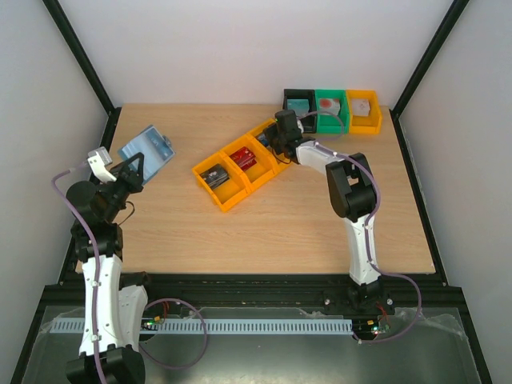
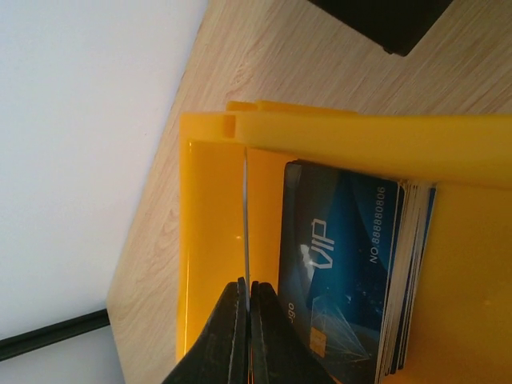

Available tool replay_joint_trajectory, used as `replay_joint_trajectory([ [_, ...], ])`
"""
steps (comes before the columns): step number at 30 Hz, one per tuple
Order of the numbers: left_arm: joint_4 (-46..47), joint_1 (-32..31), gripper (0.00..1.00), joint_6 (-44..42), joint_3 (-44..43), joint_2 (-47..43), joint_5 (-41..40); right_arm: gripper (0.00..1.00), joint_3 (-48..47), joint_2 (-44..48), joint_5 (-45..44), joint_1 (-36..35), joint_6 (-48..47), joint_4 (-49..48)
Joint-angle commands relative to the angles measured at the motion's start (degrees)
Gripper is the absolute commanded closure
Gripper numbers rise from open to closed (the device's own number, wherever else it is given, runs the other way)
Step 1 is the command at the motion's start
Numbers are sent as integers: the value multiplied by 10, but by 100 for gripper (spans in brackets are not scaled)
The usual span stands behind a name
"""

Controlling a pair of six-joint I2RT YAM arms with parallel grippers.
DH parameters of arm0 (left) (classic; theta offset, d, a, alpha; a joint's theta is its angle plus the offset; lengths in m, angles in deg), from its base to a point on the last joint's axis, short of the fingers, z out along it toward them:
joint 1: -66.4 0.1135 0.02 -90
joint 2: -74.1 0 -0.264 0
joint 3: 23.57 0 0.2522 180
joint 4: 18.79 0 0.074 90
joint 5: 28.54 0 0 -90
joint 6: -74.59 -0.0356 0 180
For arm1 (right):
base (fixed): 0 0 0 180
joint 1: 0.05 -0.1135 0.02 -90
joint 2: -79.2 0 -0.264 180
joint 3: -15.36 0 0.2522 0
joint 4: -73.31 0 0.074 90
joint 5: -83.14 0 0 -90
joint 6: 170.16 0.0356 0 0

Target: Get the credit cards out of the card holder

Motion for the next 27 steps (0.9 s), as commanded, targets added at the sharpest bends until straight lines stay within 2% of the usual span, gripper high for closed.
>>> replay_joint_trajectory([
  [1,27,4,98,5,1,-9,1,98,-36,-10,-29,-3,-9,29],
  [9,22,6,98,1,0,-15,1,98,-84,-46,2,-2,-15,49],
  [18,22,8,98,2,1,-18,2,98,-84,-41,-13,-2,-29,52],
  [22,23,8,98,1,0,-19,3,92,-112,-57,8,-2,-31,80],
  [27,25,8,98,3,-1,-19,3,71,-140,-63,0,-1,-46,121],
])
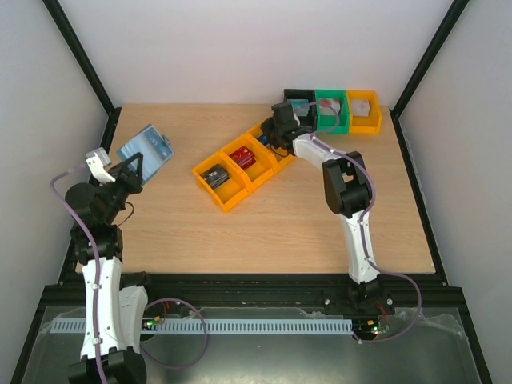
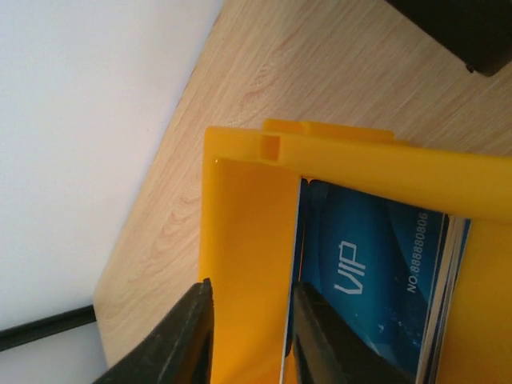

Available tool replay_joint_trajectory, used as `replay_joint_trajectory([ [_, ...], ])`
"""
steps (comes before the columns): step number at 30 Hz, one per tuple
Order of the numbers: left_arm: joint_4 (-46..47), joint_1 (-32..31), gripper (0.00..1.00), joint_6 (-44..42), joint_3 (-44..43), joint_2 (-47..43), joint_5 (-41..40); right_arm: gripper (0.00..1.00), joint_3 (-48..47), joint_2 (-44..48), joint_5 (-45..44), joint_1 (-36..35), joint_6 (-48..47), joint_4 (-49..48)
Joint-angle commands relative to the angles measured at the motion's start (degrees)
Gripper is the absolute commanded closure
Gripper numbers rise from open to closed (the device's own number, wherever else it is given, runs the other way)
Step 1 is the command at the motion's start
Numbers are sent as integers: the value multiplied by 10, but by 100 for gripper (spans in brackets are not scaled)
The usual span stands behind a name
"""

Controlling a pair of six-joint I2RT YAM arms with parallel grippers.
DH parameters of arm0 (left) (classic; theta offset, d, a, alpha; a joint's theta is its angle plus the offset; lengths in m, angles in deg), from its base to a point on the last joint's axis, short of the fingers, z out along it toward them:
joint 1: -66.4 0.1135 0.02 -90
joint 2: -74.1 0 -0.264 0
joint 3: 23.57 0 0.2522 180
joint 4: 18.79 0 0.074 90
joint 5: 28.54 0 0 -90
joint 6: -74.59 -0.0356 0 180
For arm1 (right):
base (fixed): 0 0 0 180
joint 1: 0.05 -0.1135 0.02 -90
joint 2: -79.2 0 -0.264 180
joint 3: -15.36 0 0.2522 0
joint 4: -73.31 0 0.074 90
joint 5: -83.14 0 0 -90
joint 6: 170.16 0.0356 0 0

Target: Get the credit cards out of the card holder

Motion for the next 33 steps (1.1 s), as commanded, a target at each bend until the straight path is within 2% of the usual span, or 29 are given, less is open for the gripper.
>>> replay_joint_trajectory([
  [1,25,4,98,3,-2,-7,3,68,-37,-11,-14,-1,-20,59],
  [6,29,4,98,7,0,-5,6,52,-38,4,-31,-1,-39,80],
  [7,31,4,98,9,0,-5,6,46,-39,8,-38,-1,-45,84],
  [9,34,4,98,11,0,-4,7,28,-43,14,-49,-1,-60,93],
  [11,37,4,98,12,1,-4,8,0,-58,15,-58,-1,-76,108],
  [19,36,4,98,8,-6,-13,13,1,-123,22,-86,0,-151,169],
  [23,31,4,98,-1,-9,-23,15,1,-102,57,-109,6,-214,189],
  [27,19,4,98,-8,-10,-28,15,21,-79,82,-151,6,-317,235],
  [31,19,4,98,-8,-8,-25,16,65,-62,81,-154,7,-384,294],
  [33,24,4,98,-6,-7,-23,16,82,-43,79,-151,7,-394,300],
])
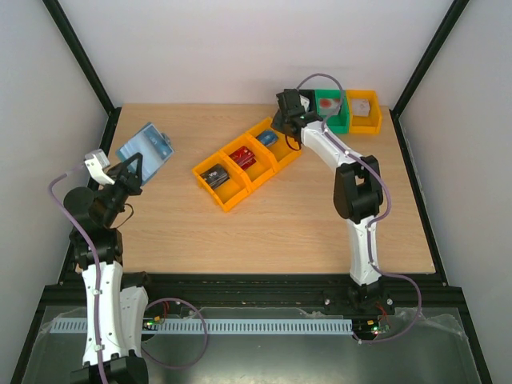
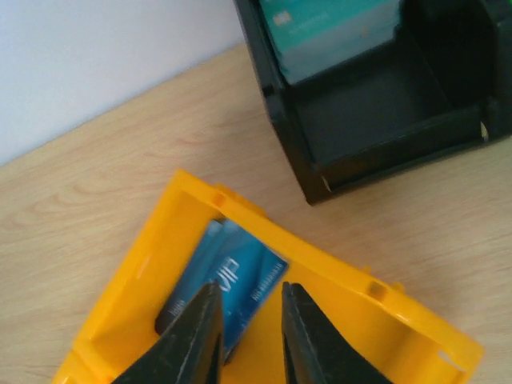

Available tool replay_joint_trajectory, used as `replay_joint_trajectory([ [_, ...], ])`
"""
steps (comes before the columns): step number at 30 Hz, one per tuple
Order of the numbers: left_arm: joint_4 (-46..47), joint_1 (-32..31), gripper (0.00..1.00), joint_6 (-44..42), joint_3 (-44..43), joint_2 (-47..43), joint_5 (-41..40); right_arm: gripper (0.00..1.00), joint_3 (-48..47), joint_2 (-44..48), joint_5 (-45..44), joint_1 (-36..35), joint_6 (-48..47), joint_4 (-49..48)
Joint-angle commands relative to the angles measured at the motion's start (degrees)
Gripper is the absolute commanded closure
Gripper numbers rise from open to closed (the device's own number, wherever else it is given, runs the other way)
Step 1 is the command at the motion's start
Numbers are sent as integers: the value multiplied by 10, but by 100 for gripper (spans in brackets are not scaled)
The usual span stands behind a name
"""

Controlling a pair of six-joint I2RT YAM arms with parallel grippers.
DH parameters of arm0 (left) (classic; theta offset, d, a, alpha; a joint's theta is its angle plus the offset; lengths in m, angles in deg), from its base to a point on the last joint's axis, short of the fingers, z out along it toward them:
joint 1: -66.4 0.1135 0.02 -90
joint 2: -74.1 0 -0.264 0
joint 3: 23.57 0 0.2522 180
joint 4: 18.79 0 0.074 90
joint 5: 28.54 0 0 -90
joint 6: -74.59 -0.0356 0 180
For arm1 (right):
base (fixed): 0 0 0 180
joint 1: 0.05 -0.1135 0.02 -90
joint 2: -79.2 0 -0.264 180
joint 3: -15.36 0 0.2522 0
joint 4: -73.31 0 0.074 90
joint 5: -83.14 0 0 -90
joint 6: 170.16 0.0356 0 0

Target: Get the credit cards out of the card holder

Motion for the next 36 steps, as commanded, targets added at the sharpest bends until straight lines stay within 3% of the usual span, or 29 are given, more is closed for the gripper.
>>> replay_joint_trajectory([
  [1,22,3,98,-4,-7,-1,9,88,40,8,-22,3,-78,72],
  [4,19,3,98,-6,-9,-1,9,98,42,-7,-17,3,-82,77],
  [16,14,3,98,-11,-11,0,6,98,-56,-114,-18,6,-85,117],
  [36,19,3,98,-12,-9,3,5,98,-170,-201,32,-4,-49,57],
])
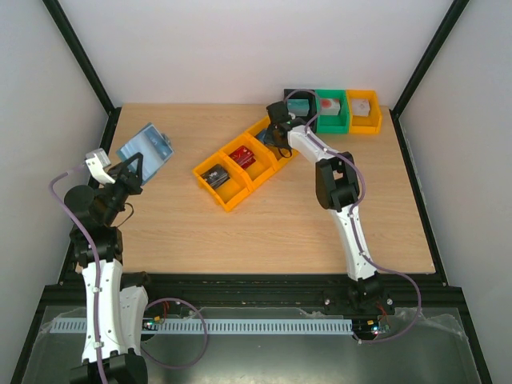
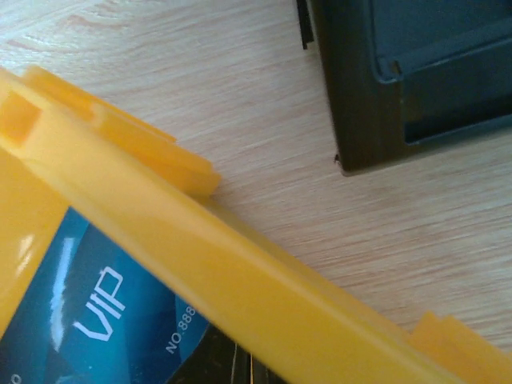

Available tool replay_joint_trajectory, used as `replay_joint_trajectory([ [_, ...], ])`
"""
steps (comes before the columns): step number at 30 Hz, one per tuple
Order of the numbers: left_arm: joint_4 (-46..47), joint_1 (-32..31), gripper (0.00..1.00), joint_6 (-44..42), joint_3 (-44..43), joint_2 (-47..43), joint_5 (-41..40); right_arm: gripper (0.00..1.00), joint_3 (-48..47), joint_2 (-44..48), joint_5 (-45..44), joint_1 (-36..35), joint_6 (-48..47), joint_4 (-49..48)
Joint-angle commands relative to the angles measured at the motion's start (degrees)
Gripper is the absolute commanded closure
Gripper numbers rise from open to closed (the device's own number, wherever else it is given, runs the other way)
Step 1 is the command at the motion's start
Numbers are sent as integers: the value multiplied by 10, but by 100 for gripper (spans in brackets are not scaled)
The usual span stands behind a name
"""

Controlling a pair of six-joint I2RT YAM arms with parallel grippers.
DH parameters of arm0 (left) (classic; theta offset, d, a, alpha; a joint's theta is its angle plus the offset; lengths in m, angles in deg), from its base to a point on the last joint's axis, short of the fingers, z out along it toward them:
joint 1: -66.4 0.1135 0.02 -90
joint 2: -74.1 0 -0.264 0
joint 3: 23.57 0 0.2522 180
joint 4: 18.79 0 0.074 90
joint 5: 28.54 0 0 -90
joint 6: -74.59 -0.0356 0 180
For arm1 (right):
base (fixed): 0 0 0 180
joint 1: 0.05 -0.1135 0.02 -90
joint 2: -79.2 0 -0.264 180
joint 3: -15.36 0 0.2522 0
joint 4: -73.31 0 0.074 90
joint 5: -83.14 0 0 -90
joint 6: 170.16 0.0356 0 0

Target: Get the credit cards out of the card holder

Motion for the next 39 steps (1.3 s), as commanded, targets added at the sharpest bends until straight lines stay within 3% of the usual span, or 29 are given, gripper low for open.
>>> replay_joint_trajectory([
  [1,19,3,98,-8,-10,-5,5,98,-26,-6,1,-7,6,-23],
  [17,21,3,98,-6,-10,-9,5,99,-6,35,66,-8,-57,-42],
  [25,31,4,98,0,-8,-6,9,98,68,78,66,-9,-62,-13],
  [39,32,3,98,2,-4,-9,10,98,201,171,104,-70,-16,-62],
])
